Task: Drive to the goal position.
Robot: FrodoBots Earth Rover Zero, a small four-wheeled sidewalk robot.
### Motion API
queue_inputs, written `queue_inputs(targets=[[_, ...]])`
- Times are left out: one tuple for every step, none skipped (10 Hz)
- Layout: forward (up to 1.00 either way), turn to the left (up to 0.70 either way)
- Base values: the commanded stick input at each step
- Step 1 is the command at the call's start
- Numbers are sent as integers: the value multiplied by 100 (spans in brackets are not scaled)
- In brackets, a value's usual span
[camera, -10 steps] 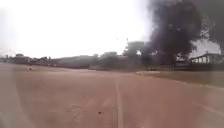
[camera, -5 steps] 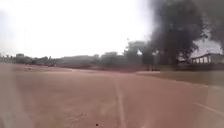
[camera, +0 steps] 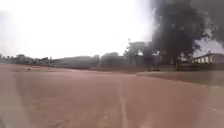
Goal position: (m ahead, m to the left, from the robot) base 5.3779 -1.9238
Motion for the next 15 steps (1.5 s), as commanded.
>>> queue_inputs(targets=[[70,0],[70,0],[70,0],[70,0],[70,0],[70,0],[70,0],[70,0],[70,0],[70,0],[70,0],[70,0],[70,0],[70,0],[70,0]])
